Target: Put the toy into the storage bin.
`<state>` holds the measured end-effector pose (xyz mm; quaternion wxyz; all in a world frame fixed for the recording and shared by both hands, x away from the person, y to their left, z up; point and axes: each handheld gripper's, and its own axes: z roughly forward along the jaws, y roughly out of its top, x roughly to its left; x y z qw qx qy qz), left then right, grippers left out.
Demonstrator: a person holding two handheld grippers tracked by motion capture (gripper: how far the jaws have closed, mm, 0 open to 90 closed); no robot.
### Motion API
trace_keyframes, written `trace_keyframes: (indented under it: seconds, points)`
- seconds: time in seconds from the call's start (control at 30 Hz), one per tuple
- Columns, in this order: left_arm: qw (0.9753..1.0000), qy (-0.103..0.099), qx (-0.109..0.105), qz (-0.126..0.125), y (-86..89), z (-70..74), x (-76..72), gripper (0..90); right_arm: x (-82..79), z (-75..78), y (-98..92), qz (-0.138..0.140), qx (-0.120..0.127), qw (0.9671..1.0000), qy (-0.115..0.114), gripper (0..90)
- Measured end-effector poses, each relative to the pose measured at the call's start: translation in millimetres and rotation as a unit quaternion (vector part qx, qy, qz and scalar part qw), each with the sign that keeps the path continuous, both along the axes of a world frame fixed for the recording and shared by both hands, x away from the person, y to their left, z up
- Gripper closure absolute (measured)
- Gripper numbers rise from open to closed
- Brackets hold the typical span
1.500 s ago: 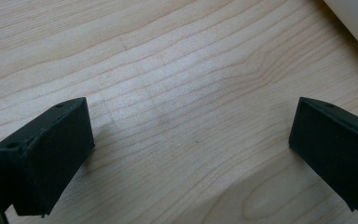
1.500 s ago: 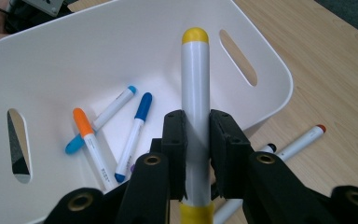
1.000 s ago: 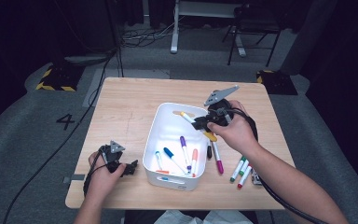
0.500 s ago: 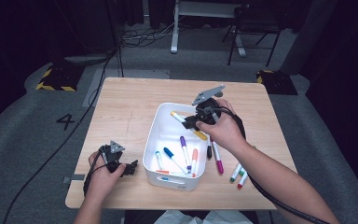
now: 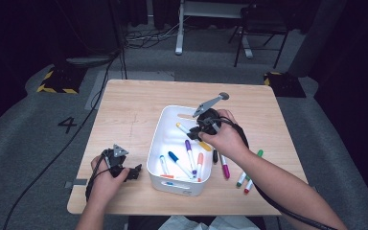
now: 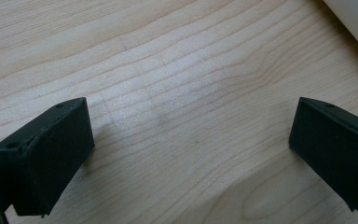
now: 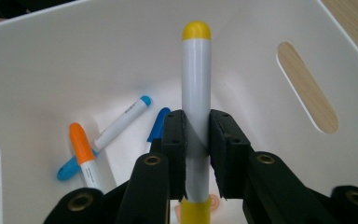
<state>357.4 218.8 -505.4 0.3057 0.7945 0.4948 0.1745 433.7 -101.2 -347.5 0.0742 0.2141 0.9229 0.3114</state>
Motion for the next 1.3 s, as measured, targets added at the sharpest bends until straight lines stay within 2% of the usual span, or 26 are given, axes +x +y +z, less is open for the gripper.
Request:
trace_keyframes:
  seconds: [0.17,0.23,0.33,0.47,0.5,0.57,0.6,0.63,0.67,0.7,0.73,0.97,1.07,1.17,1.3]
  points:
    - [1.0,0.0,0.0,0.0,0.0,0.0,0.0,0.1,1.3,-7.5,1.5,0.007,-0.013,0.9999,-0.001,76.4]
    - [1.0,0.0,0.0,0.0,0.0,0.0,0.0,0.1,3.0,-11.6,2.7,0.016,-0.016,0.9997,-0.008,76.4]
    - [1.0,0.001,-0.001,0.0,-0.1,0.0,-0.1,0.1,2.7,-18.9,6.9,0.018,-0.033,0.9993,0.003,76.4]
    - [1.0,0.0,-0.001,0.0,-0.1,-0.2,0.0,0.1,2.2,-29.0,15.3,0.024,-0.061,0.9978,0.006,76.5]
    - [1.0,0.001,-0.001,-0.001,-0.1,-0.1,-0.1,0.1,1.8,-32.2,18.1,0.027,-0.07,0.9971,0.008,89.8]
    - [1.0,0.0,0.0,0.0,0.0,0.0,0.0,0.1,3.0,-41.4,23.3,0.04,-0.098,0.9932,0.048,77.5]
    - [1.0,0.0,0.0,0.0,0.1,0.0,0.0,0.1,1.7,-44.5,25.7,0.039,-0.104,0.9923,0.055,71.8]
    - [1.0,0.0,-0.001,0.0,-0.1,-0.1,0.0,0.1,-1.3,-44.8,27.9,0.04,-0.105,0.9929,0.039,61.4]
    - [1.0,0.0,-0.001,0.0,0.0,0.0,0.0,0.1,-4.2,-43.4,29.4,0.033,-0.099,0.9942,0.025,55.6]
    - [1.0,0.0,0.0,0.0,0.0,0.0,0.0,0.1,-6.9,-40.5,29.4,0.031,-0.096,0.9945,0.028,58.8]
    - [1.0,0.0,0.0,0.0,0.0,0.0,0.0,0.1,-7.4,-37.9,28.8,0.04,-0.083,0.9955,0.024,58.8]
    - [1.0,0.0,-0.001,0.0,0.0,0.0,0.0,0.1,-12.6,-14.9,16.8,0.035,-0.034,0.9988,0.008,51.5]
    - [1.0,0.001,-0.001,0.0,-0.1,-0.1,0.1,0.1,-13.2,-7.1,8.0,0.028,-0.014,0.9995,0.005,50.2]
    - [1.0,0.001,-0.002,0.001,-0.4,-0.1,0.5,0.1,-14.6,2.0,-3.3,0.01,-0.003,0.9999,0.014,50.2]
    - [1.0,0.001,-0.002,0.001,-0.4,-0.1,0.6,0.1,-14.6,13.1,-20.8,-0.007,0.01,0.9998,0.014,50.4]
